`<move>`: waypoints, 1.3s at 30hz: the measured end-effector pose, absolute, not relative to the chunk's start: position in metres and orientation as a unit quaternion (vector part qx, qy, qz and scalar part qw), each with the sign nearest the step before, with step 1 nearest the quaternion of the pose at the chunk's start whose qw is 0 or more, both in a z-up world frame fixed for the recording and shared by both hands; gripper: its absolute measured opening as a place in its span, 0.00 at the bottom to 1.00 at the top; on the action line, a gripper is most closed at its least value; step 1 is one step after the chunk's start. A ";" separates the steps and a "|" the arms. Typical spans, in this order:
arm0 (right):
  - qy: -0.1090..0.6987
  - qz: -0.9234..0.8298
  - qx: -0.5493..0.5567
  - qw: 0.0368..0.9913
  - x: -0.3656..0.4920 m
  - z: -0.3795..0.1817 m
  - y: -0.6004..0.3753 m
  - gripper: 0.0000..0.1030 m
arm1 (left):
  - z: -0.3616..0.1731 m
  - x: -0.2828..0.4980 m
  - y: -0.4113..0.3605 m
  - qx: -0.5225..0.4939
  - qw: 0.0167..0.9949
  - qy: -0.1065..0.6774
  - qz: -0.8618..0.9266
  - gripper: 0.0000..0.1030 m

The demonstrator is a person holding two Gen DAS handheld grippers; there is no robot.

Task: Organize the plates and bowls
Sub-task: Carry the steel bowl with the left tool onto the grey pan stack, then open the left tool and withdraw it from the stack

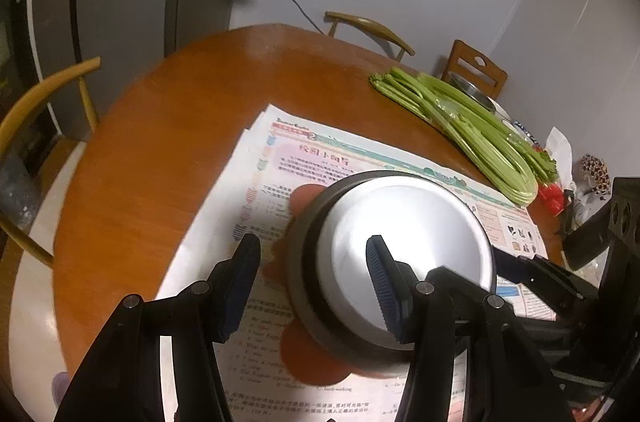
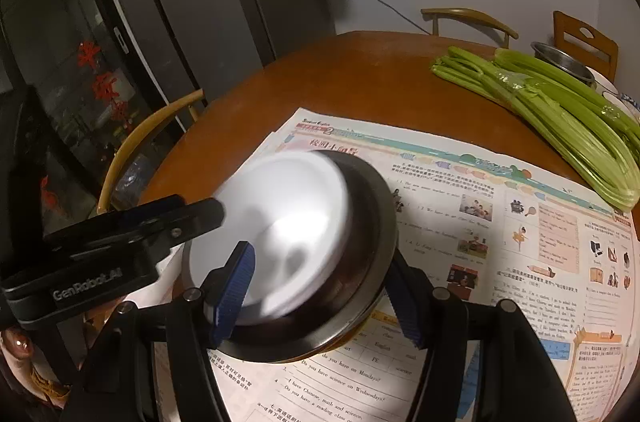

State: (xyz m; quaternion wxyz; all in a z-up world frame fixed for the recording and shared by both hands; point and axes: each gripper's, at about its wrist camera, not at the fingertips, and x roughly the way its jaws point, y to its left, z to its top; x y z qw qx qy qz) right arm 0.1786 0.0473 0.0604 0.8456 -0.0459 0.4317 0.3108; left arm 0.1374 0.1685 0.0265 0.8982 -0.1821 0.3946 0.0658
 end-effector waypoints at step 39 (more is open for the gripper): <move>0.334 0.276 -0.067 0.899 0.036 0.062 -0.037 0.63 | 0.017 -0.008 0.071 -0.100 0.920 0.350 0.149 0.71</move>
